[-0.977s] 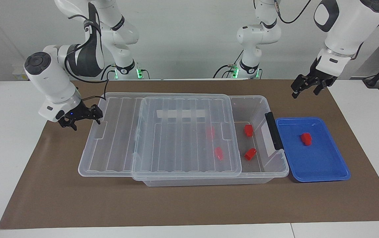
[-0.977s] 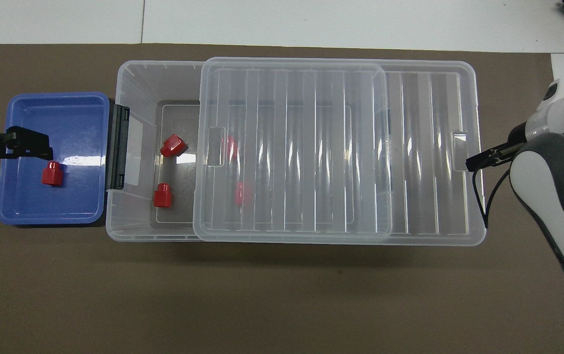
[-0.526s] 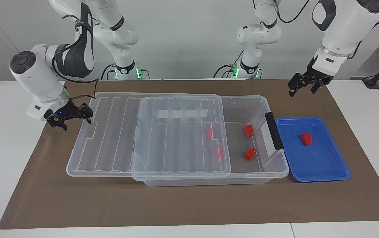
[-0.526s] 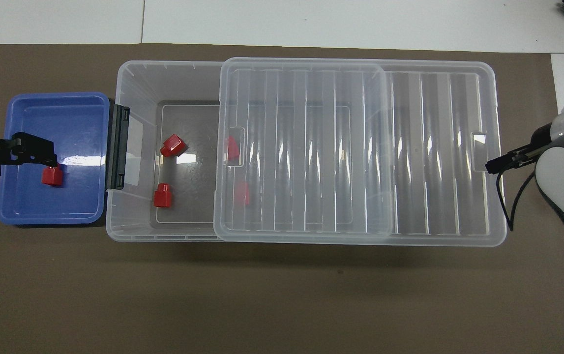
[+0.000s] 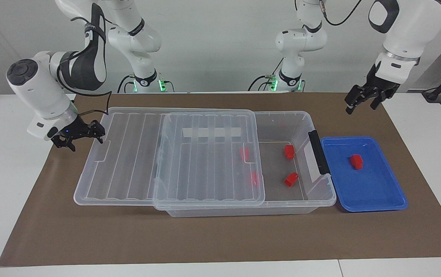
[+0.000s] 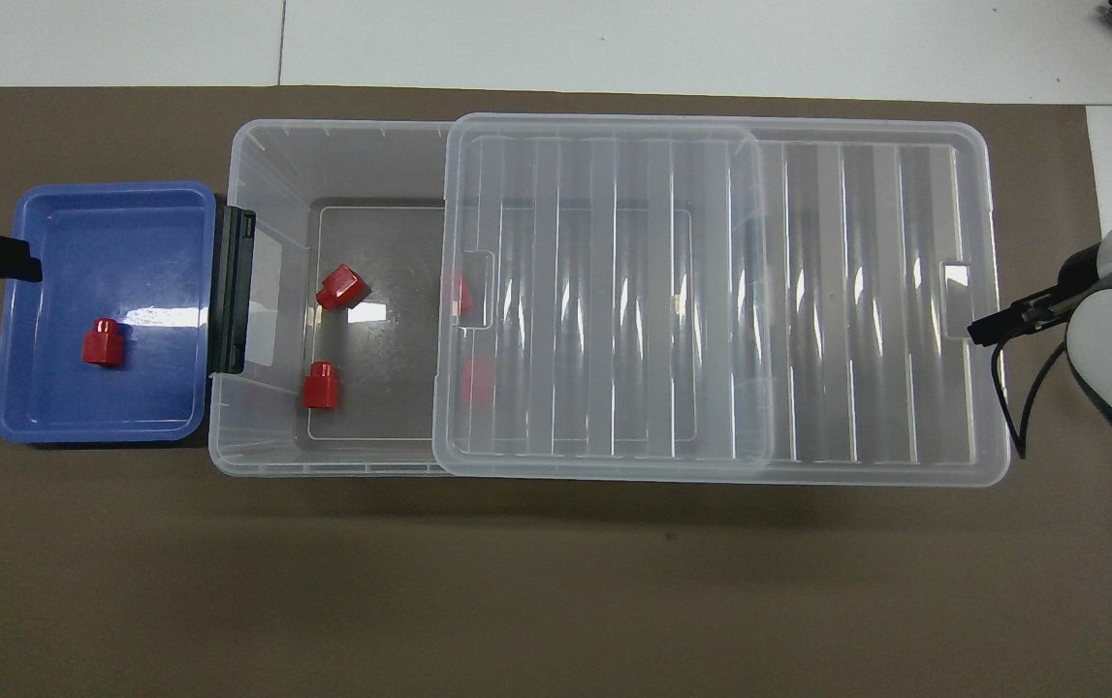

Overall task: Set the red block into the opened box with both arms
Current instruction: 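Lower the left gripper onto the red block and grasp it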

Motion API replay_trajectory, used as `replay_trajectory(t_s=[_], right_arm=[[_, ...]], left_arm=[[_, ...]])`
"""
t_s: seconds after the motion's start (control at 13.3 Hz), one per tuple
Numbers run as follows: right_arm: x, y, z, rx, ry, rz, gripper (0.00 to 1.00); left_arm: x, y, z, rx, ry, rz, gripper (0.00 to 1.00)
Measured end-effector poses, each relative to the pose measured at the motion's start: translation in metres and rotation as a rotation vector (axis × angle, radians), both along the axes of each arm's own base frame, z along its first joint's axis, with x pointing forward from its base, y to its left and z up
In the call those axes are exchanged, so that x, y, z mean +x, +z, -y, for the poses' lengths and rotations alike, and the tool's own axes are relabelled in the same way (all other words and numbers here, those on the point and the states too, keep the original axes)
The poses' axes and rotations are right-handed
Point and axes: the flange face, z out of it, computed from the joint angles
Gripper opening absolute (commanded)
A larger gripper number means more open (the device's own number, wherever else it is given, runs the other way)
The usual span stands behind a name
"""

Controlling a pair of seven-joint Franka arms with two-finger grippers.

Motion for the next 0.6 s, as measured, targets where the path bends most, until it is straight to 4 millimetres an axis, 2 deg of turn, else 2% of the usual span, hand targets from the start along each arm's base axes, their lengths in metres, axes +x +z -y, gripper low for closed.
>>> replay_trajectory(t_s=[0.15, 0.3, 0.38, 0.45, 0.6], right_arm=[[0.000, 0.000, 0.003, -0.002, -0.002, 0.000, 1.00], [-0.001, 0.000, 0.005, -0.006, -0.002, -0.001, 1.00], [-0.001, 0.000, 0.005, -0.006, -0.002, -0.001, 1.00], [-0.001, 0.000, 0.005, -0.007, -0.002, -0.001, 1.00], [-0.001, 0.000, 0.006, -0.007, -0.004, 0.000, 1.00]], left_arm=[[0.018, -0.073, -0.005, 0.009, -0.045, 0.029, 1.00], [0.010, -0.139, -0.026, 0.020, -0.112, 0.011, 1.00], [0.004, -0.163, -0.039, 0.024, -0.150, -0.005, 1.00], [0.000, -0.180, -0.050, 0.025, -0.171, -0.020, 1.00], [-0.003, -0.195, -0.060, 0.021, -0.180, -0.039, 1.00]])
